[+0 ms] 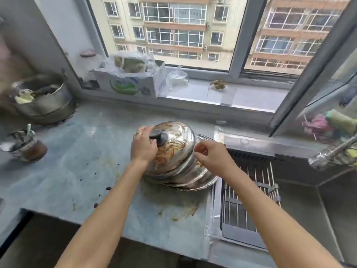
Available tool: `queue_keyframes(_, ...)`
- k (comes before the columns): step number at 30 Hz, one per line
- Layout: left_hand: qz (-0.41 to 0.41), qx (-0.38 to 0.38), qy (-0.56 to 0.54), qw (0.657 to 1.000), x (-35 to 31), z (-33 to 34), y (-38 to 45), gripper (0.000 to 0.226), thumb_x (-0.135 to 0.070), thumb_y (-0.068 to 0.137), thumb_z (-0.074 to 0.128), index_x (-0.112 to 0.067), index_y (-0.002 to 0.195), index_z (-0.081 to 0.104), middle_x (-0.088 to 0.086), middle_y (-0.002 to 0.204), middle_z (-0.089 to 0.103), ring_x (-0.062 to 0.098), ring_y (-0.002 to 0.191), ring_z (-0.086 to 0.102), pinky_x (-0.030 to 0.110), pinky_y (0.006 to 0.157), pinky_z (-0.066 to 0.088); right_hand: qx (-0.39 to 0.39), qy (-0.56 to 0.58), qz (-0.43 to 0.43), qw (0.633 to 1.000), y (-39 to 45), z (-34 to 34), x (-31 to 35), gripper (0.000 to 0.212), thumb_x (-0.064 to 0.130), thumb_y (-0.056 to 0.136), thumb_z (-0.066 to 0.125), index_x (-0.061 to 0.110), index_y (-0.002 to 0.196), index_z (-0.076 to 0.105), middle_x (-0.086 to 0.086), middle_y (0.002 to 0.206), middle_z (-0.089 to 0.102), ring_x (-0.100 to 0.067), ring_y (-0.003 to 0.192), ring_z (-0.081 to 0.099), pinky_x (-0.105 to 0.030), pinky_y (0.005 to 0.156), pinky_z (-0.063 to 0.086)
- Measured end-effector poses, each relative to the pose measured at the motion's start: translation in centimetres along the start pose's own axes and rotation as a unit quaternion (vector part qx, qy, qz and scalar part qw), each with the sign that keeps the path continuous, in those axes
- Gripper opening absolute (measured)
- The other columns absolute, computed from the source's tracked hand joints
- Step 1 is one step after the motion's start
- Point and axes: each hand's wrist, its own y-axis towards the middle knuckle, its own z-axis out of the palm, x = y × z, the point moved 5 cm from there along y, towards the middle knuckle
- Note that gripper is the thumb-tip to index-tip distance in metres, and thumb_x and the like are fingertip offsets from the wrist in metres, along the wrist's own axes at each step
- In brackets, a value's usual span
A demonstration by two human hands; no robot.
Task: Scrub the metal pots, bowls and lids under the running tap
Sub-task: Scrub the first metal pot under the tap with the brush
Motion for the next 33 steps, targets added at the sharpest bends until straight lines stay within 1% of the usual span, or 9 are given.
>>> queue_keyframes(3, 0.005, 0.049, 0.027, 0.998, 0.4, 0.2, 1.7, 0.051, -0.009, 0.094, 0.061, -0.012, 0.145, 0.056, 0.014, 0.145, 0.055, 0.038, 0.131, 0.048, 0.044, 0.112, 0.041, -0.004, 0.01, 0.016, 1.0, 0.9, 0.2, -0.5, 0.005, 0.013, 0.089, 0.069, 0.018, 0.088, 0.07, 0.008, 0.081, 0.067, -0.003, 0.073, 0.061, -0.02, 0.073, 0.051)
queue_keyframes(6, 0.008, 0.066, 0.025, 0.997, 0.2, 0.8, 2.6, 0.042, -0.011, 0.095, 0.064, -0.01, 0.137, 0.062, 0.013, 0.138, 0.062, 0.035, 0.128, 0.051, 0.039, 0.107, 0.041, -0.004, 0.037, 0.049, 0.998, 1.7, 0.4, -1.5, 0.003, 0.014, 0.089, 0.069, 0.016, 0.09, 0.071, 0.005, 0.082, 0.069, -0.003, 0.072, 0.063, -0.013, 0.068, 0.049)
queue_keyframes(11, 0.033, 0.003, -0.022, 0.999, -3.2, -0.6, 1.9, 0.033, -0.007, 0.091, 0.068, -0.009, 0.123, 0.069, 0.017, 0.12, 0.068, 0.035, 0.12, 0.056, 0.039, 0.1, 0.044, -0.053, 0.135, 0.124, 0.982, 2.2, -0.5, -3.8, 0.007, 0.024, 0.09, 0.067, 0.02, 0.095, 0.07, 0.004, 0.09, 0.071, -0.012, 0.086, 0.068, -0.032, 0.079, 0.057)
queue_keyframes(16, 0.101, -0.02, -0.051, 0.993, -8.6, -2.8, 0.0, 0.04, -0.007, 0.091, 0.072, -0.009, 0.131, 0.066, 0.016, 0.121, 0.065, 0.029, 0.118, 0.058, 0.02, 0.094, 0.035, -0.114, 0.232, 0.249, 0.933, 0.6, -1.0, -6.6, 0.022, 0.031, 0.1, 0.052, 0.014, 0.111, 0.062, 0.003, 0.104, 0.063, -0.015, 0.1, 0.061, -0.042, 0.093, 0.054)
queue_keyframes(20, 0.161, -0.004, -0.088, 0.983, -12.9, -2.7, -2.0, 0.037, -0.008, 0.089, 0.075, -0.013, 0.125, 0.068, 0.001, 0.106, 0.061, 0.026, 0.111, 0.06, 0.025, 0.092, 0.044, -0.139, 0.445, 0.335, 0.819, -2.7, -0.6, -8.7, 0.035, 0.027, 0.104, 0.045, -0.001, 0.102, 0.066, -0.013, 0.097, 0.07, -0.024, 0.089, 0.064, -0.033, 0.076, 0.056)
queue_keyframes(22, 0.199, 0.005, -0.103, 0.975, -14.9, -2.0, -3.3, 0.037, -0.008, 0.087, 0.076, -0.013, 0.122, 0.068, -0.004, 0.103, 0.057, 0.025, 0.108, 0.061, 0.031, 0.091, 0.049, -0.16, 0.55, 0.344, 0.744, -4.8, -1.0, -9.3, 0.036, 0.027, 0.104, 0.047, -0.002, 0.102, 0.069, -0.015, 0.098, 0.074, -0.029, 0.094, 0.069, -0.041, 0.084, 0.057)
queue_keyframes(27, 0.277, 0.072, -0.117, 0.951, -19.9, 2.1, -6.1, 0.033, -0.014, 0.088, 0.077, -0.014, 0.119, 0.067, 0.006, 0.109, 0.068, 0.026, 0.107, 0.061, 0.042, 0.091, 0.053, -0.261, 0.688, 0.346, 0.583, -10.0, -3.5, -12.8, 0.038, 0.025, 0.104, 0.039, 0.001, 0.116, 0.067, -0.025, 0.113, 0.069, -0.037, 0.108, 0.065, -0.049, 0.093, 0.052)
queue_keyframes(30, 0.305, 0.141, -0.119, 0.934, -22.3, 5.4, -7.4, 0.035, -0.022, 0.09, 0.076, -0.017, 0.123, 0.066, 0.007, 0.113, 0.07, 0.026, 0.106, 0.062, 0.043, 0.093, 0.052, -0.338, 0.68, 0.367, 0.537, -13.5, -4.4, -15.7, 0.039, 0.024, 0.099, 0.042, 0.001, 0.12, 0.066, -0.025, 0.118, 0.067, -0.04, 0.113, 0.062, -0.054, 0.102, 0.047)
queue_keyframes(33, 0.303, 0.196, -0.136, 0.923, -23.6, 8.4, -8.8, 0.036, -0.024, 0.092, 0.074, -0.015, 0.126, 0.066, 0.006, 0.118, 0.072, 0.023, 0.11, 0.064, 0.038, 0.096, 0.051, -0.399, 0.649, 0.4, 0.509, -17.1, -4.9, -17.9, 0.042, 0.023, 0.086, 0.051, 0.001, 0.119, 0.066, -0.024, 0.116, 0.068, -0.043, 0.107, 0.064, -0.058, 0.093, 0.052)
